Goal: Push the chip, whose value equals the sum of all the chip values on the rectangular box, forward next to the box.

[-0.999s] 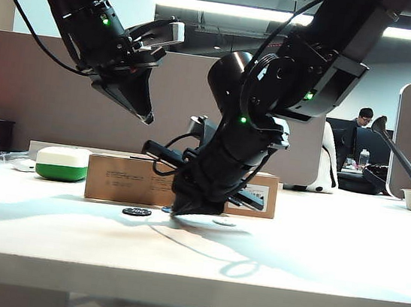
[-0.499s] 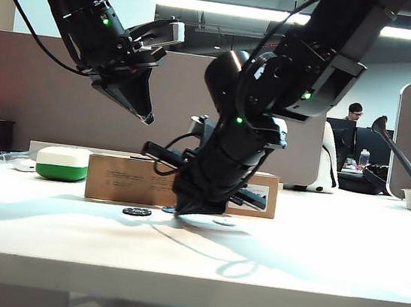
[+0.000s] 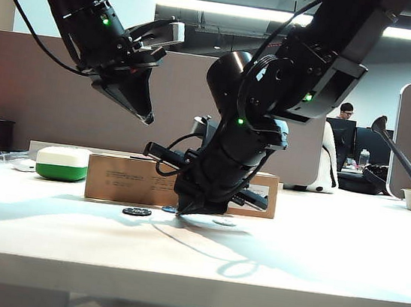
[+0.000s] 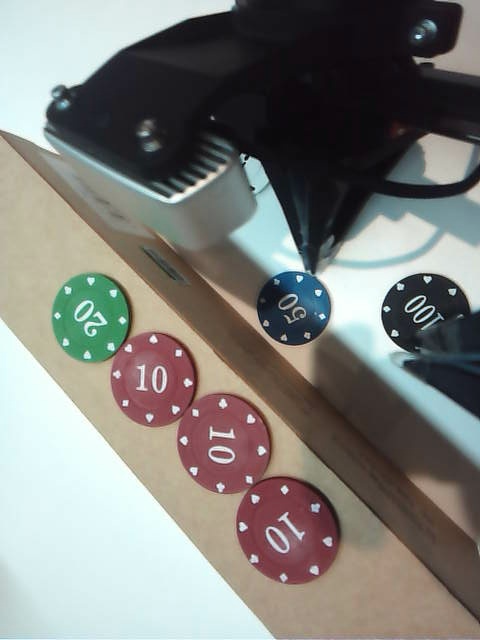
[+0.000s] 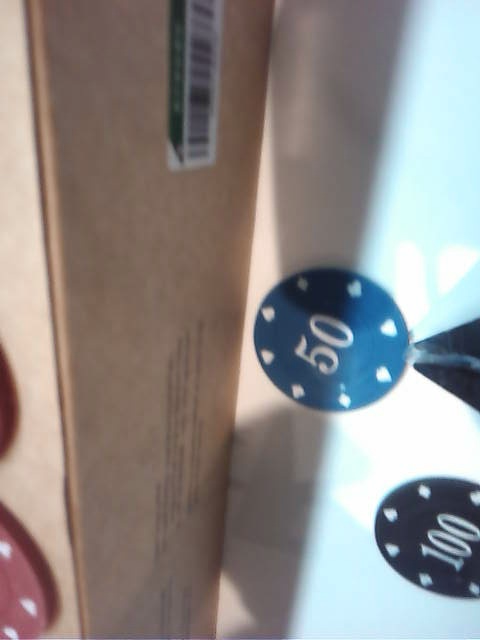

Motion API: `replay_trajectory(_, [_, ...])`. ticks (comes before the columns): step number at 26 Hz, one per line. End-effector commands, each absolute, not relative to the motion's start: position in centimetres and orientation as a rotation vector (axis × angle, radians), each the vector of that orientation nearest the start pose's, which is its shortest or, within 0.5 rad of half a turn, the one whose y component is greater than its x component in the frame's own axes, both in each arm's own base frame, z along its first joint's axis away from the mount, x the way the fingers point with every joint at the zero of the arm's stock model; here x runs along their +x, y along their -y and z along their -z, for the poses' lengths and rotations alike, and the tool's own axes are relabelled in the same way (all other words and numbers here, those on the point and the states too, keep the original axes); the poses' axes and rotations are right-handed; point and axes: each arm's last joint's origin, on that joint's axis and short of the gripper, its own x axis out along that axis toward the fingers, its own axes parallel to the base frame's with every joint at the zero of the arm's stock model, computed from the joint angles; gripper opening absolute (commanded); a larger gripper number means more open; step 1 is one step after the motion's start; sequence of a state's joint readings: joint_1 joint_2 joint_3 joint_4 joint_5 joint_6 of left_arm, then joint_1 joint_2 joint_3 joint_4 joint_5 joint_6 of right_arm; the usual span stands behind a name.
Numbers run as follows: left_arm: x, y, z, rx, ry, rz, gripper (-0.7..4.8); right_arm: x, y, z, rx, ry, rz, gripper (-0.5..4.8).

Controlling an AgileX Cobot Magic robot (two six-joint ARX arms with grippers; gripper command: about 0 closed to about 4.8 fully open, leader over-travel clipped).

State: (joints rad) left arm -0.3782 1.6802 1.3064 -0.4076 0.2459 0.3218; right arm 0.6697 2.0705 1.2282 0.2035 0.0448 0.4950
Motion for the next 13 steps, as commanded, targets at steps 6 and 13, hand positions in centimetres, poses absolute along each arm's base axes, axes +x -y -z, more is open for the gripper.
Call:
replay_trajectory(6, [33.8,14.2,-26.7,0.35,-0.677,0.718,-0.05,34.1,-26.7,-13.6,0.254,-0.725,-0.454,-0.05])
replay_trajectory(13, [33.8,14.2,-26.7,0.35,-0.677,0.718,-0.05,33.8,-26.9,-15.4,0.298,-0.72,-0.581,-0.05])
